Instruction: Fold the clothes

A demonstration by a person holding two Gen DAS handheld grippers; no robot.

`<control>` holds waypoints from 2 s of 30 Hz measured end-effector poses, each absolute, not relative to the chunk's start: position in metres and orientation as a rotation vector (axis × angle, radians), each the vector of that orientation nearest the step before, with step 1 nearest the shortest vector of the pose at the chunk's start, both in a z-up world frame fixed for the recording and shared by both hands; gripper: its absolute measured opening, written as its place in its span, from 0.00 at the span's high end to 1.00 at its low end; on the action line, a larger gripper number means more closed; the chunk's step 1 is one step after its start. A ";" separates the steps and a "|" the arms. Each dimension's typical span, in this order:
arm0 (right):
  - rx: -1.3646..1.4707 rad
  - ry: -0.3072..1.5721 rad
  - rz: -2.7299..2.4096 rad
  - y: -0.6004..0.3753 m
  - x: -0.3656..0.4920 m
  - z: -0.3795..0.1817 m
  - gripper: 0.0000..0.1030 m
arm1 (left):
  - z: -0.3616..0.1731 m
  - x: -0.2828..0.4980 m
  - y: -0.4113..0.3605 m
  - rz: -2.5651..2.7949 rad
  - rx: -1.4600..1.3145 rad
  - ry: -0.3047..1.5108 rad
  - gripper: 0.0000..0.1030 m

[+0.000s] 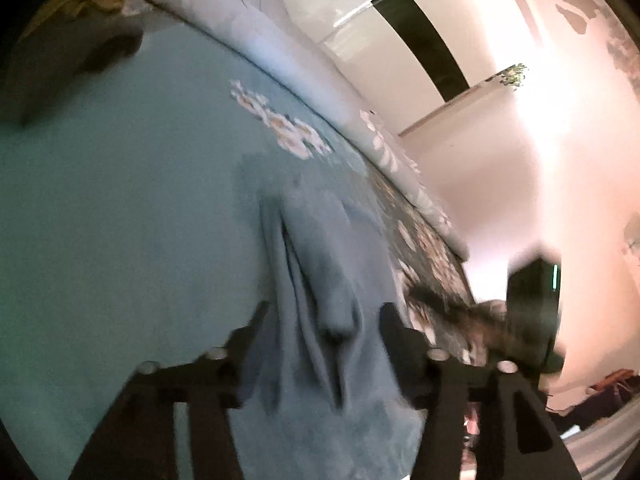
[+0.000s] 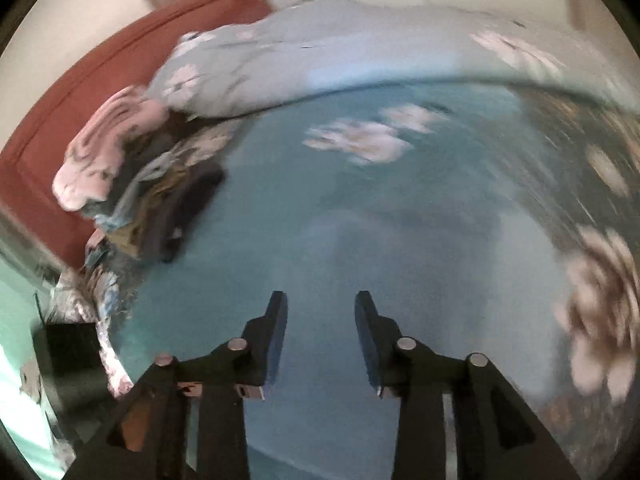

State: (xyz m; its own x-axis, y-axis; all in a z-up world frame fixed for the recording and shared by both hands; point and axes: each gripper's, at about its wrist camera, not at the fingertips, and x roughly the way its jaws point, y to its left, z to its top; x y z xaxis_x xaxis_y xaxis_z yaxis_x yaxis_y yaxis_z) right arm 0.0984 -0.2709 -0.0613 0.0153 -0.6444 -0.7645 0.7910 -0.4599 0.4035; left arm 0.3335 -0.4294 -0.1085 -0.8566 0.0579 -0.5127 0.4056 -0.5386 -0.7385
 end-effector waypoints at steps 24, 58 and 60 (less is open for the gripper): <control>1.359 -0.446 -1.402 -0.181 0.106 -0.145 0.56 | -0.160 0.211 -0.505 -2.423 0.965 1.452 0.37; 1.409 -0.277 -1.406 -0.202 0.003 -0.141 0.70 | -0.150 0.321 -0.454 -2.323 0.695 1.461 0.49; 1.401 -0.332 -1.438 -0.190 0.011 -0.137 0.46 | -0.148 0.321 -0.462 -2.317 0.687 1.470 0.41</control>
